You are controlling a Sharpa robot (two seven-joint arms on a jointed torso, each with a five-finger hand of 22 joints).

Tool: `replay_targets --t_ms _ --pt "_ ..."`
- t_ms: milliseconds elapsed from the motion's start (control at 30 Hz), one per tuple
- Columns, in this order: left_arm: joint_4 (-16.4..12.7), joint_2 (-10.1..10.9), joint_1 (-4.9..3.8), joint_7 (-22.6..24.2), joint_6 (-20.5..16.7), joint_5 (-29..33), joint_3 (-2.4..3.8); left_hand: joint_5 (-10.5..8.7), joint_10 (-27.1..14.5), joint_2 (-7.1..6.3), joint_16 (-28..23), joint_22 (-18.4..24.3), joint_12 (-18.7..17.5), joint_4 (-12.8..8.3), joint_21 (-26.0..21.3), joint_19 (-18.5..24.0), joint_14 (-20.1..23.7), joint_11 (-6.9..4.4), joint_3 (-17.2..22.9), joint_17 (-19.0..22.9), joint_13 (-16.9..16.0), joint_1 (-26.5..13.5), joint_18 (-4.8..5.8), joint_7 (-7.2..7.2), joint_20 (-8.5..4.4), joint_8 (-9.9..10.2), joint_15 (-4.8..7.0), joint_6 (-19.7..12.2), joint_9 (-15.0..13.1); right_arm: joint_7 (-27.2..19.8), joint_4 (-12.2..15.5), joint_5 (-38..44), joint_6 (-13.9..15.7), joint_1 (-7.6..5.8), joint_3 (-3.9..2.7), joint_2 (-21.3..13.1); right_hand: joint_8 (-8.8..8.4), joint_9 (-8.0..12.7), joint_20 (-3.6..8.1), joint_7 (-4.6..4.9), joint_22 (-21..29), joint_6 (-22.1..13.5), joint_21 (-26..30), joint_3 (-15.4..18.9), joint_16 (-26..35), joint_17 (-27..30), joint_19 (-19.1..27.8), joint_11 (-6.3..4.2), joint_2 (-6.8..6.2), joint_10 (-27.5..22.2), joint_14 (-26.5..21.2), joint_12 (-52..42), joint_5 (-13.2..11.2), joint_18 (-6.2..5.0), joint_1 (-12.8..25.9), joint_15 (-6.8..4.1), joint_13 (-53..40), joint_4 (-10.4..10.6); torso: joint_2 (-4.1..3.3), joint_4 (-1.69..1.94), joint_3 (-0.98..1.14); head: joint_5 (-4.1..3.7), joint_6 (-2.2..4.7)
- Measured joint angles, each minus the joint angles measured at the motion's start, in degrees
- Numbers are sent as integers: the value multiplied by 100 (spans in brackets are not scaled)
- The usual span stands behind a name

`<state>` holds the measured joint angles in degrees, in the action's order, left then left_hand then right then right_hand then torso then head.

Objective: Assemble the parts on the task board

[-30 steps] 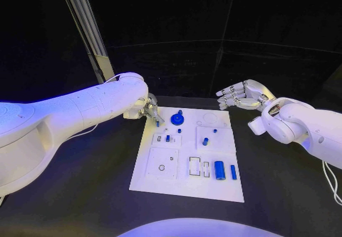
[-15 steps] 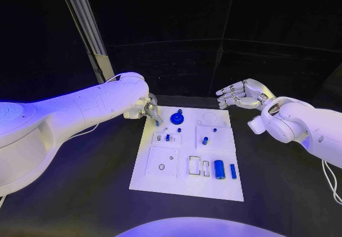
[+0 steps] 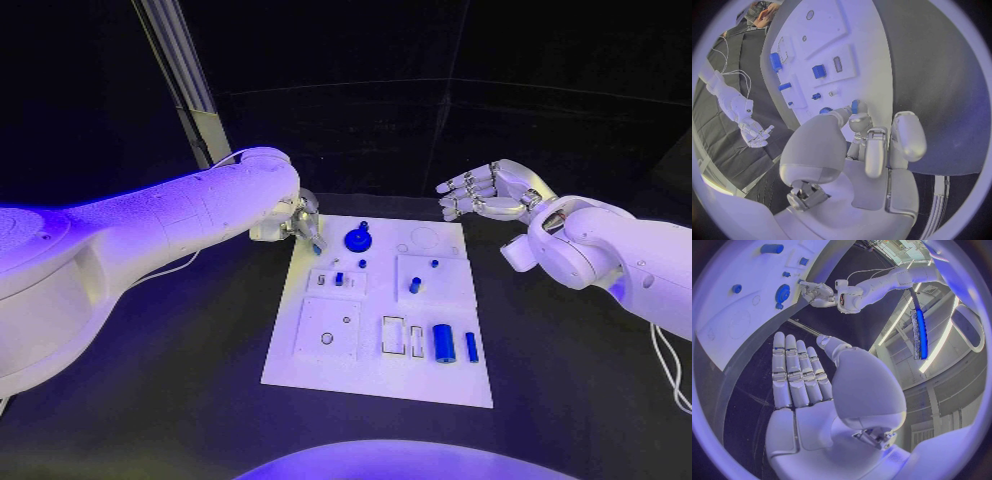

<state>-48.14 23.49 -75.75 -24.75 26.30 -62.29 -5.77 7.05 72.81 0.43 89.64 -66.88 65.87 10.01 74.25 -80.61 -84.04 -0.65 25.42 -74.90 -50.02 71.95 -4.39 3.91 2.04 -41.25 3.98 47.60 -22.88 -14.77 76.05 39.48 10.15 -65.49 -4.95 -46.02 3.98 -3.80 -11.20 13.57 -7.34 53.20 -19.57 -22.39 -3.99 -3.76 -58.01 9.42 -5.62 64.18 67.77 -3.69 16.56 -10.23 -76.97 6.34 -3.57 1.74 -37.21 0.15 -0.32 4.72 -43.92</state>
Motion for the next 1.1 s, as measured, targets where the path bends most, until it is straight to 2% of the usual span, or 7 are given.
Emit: replay_targets --t_ms 67,200,467,667,833,1000,1100 --pt "-85 73 3 10 -40 37 -1 11 36 -179 0 -20 -1 -104 0 0 0 -24 545 0 0 -319 0 1 0 -140 0 0 -112 0 -2 0 -2 0 0 0 0 0 -7 0 9 0 13 0 0 0 -7 3 30 -3 0 0 10 0 30 0 0 0 0 1 0 0 7" --pt "-300 250 3 16 -179 145 -2 64 60 -270 0 -30 -3 -157 0 0 0 -17 807 0 -17 -516 0 -23 0 -222 0 -25 -188 1 -7 0 -10 0 0 -1 0 0 -7 0 9 0 29 0 0 0 -7 21 29 -21 0 0 10 0 29 0 0 0 7 3 3 -1 11" --pt "-962 668 -1 20 -640 316 -5 89 80 -296 0 -30 -3 -212 0 0 0 -37 894 0 -29 -599 0 -15 0 -253 0 -35 -222 6 -12 0 -27 0 0 -12 0 0 -7 0 15 0 29 0 0 0 -7 21 29 -21 0 0 10 0 29 0 0 0 18 30 3 -10 24" --pt "-1627 1068 1 23 -1054 379 -17 89 80 -333 0 -39 -3 -283 0 0 0 -37 965 0 -34 -636 0 -38 0 -290 0 -12 -238 7 -27 0 -43 0 1 -19 0 0 -7 0 14 0 29 0 0 0 -7 21 29 -21 0 0 10 0 29 0 0 0 38 58 2 -27 13" --pt "-2157 1337 86 34 -1381 365 -30 89 101 -366 0 -53 -3 -313 0 0 0 -58 1026 0 -34 -669 0 -38 0 -290 0 -11 -263 7 -44 0 -54 0 1 -20 0 0 -7 0 14 0 29 0 0 0 -7 21 29 -21 0 0 10 0 29 0 0 0 54 87 -1 -57 -26" --pt "-2551 1538 175 44 -1682 256 -132 89 101 -394 0 -57 -3 -328 0 0 0 -58 1042 0 -21 -697 0 -37 0 -290 0 -11 -264 6 -59 0 -65 0 1 -19 0 0 -7 0 14 0 29 0 0 0 -7 21 29 -21 0 0 10 0 29 0 0 0 64 100 -5 -61 -35" --pt "-2674 1602 207 45 -1793 195 -162 88 101 -394 0 -60 -3 -328 0 0 0 -58 1042 0 -21 -697 0 -37 0 -290 0 -10 -264 6 -65 0 -69 0 1 -19 0 0 -7 0 14 0 29 0 0 0 -7 21 29 -21 0 0 10 1 29 0 0 0 64 100 -5 -49 -31"
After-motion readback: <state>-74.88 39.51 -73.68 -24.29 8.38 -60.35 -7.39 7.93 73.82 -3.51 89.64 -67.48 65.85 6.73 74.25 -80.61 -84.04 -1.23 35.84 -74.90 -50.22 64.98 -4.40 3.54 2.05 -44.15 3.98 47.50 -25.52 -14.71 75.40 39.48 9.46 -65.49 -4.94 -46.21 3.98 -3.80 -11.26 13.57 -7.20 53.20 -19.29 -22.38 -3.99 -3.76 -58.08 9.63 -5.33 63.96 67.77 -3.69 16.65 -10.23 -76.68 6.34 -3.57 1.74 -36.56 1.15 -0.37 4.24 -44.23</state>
